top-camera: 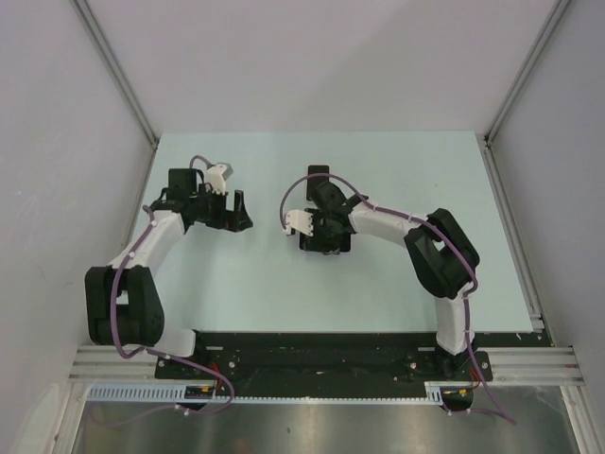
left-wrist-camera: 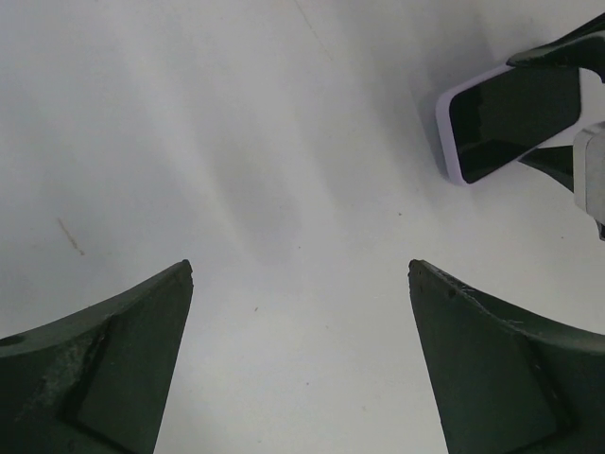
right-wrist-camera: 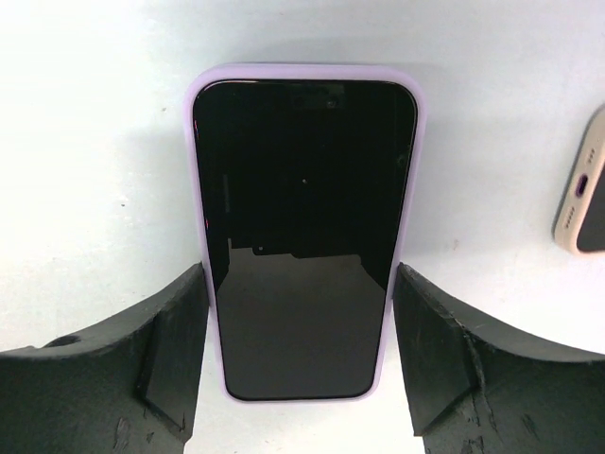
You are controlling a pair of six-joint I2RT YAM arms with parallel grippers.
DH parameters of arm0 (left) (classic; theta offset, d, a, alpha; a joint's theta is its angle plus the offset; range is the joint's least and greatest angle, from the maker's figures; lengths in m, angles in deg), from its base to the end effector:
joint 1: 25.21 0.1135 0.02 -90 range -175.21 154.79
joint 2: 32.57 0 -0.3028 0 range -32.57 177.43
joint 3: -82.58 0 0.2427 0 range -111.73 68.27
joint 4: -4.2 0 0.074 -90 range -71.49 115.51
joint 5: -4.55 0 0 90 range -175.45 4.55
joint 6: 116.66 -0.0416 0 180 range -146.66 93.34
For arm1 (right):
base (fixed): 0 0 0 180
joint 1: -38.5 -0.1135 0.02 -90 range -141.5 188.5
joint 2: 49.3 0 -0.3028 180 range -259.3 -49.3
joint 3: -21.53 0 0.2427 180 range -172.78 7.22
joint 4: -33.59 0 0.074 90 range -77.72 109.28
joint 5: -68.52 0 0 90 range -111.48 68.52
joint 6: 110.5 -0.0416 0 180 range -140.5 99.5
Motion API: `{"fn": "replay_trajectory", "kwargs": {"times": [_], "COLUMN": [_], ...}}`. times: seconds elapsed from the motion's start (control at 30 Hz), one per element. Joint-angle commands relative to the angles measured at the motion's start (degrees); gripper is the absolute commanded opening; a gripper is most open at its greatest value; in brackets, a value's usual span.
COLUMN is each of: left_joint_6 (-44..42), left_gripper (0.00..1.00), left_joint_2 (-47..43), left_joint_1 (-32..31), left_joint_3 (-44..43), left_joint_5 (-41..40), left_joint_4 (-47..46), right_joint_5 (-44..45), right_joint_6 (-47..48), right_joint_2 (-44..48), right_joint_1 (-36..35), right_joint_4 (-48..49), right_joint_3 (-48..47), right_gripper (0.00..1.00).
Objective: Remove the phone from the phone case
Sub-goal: Pick up the phone at the center of the board.
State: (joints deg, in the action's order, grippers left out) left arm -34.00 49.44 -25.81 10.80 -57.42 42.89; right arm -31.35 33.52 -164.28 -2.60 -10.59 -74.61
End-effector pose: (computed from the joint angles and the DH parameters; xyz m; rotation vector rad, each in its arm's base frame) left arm 0.2893 -0.0226 0.2868 0.3819 2.3290 -0.5338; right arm 0.3191 0.2879 0.2071 -1.9935 1.7484 0.1559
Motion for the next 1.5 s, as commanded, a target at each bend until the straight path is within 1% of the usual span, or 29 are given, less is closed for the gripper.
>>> {"fn": "replay_trajectory", "kwargs": {"times": [0.0, 0.13, 0.23, 0.37, 0.6, 0.7, 0.87, 0.9, 1.07, 1.27, 1.33, 1.37, 1.43, 1.47], "left_joint_6": [1.79, 3.81, 3.91, 4.26, 5.48, 6.45, 6.98, 8.9, 9.88, 10.32, 10.32, 10.32, 10.32, 10.32], "left_gripper": [1.0, 1.0, 1.0, 1.0, 1.0, 1.0, 1.0, 1.0, 1.0, 0.87, 0.85, 0.82, 0.8, 0.75], "left_joint_2": [3.13, 6.3, 8.15, 10.61, 15.62, 17.73, 20.37, 20.72, 22.22, 23.1, 23.45, 23.62, 23.89, 23.98], "left_joint_1": [0.34, 0.25, -0.89, -3.61, -10.81, -12.31, -13.02, -13.11, -14.34, -16.1, -16.27, -16.36, -16.45, -16.45], "left_joint_3": [-2.64, -4.13, -5.98, -8.52, -11.43, -12.92, -15.91, -16.35, -18.29, -18.03, -17.94, -17.76, -17.59, -17.59], "left_joint_5": [10.79, 17.57, 19.42, 18.64, 18.81, 20.57, 23.03, 23.82, 24.35, 25.41, 25.84, 25.93, 26.11, 26.37], "left_joint_4": [-1.7, -1.7, -1.71, -1.71, -1.7, -1.62, -1.62, -1.62, -1.62, -1.71, -1.62, -1.7, -1.71, -1.71], "right_joint_5": [0.72, 1.43, 1.08, 1.17, 1.17, 2.13, 3.27, 3.71, 5.38, 9.51, 9.78, 9.78, 9.78, 11.35], "right_joint_6": [-9.0, -12.09, -13.93, -15.61, -19.56, -20.44, -21.59, -22.11, -23.61, -24.75, -24.66, -24.66, -24.58, -24.49], "right_joint_2": [4.85, 7.66, 10.64, 12.93, 16.01, 16.89, 17.51, 17.42, 17.42, 17.86, 17.95, 17.95, 17.95, 18.03], "right_joint_1": [0.76, 0.85, 0.76, 0.32, -0.65, -1.26, -2.31, -2.49, -3.54, -5.13, -5.3, -5.48, -5.65, -5.66], "right_joint_4": [7.71, 11.32, 14.92, 17.73, 20.72, 21.96, 23.36, 23.71, 25.64, 27.84, 28.63, 28.64, 28.9, 28.99], "right_joint_3": [2.71, 5.26, 7.72, 9.05, 10.01, 10.45, 10.8, 10.89, 11.16, 11.24, 11.51, 11.51, 11.6, 11.68], "right_gripper": [0.0, 0.0, 0.0, 0.0, 0.0, 0.0, 0.0, 0.0, 0.0, 0.0, 0.0, 0.0, 0.0, 0.0]}}
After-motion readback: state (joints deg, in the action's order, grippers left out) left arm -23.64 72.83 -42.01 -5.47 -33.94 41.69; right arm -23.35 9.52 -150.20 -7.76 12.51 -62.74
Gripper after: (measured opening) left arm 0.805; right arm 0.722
